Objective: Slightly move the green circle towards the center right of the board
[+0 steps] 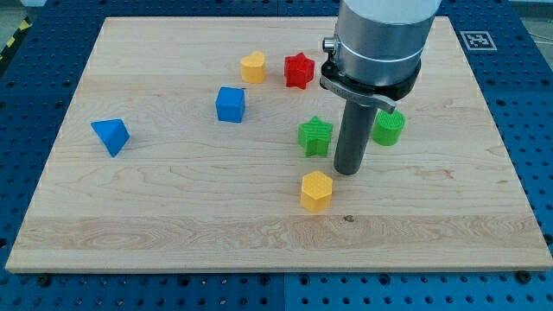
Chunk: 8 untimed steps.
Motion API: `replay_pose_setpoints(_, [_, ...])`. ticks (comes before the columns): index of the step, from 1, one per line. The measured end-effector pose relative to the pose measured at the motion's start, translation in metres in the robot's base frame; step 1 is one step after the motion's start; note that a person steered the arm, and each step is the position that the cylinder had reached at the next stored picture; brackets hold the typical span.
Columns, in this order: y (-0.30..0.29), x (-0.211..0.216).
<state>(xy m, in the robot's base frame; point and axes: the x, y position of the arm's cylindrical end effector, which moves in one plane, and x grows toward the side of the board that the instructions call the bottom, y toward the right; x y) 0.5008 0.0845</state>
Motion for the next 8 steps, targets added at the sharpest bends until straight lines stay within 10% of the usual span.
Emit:
replay_pose_setpoints(5, [0.045,-0.109])
replay_pose_setpoints(8, [0.009,-0.092])
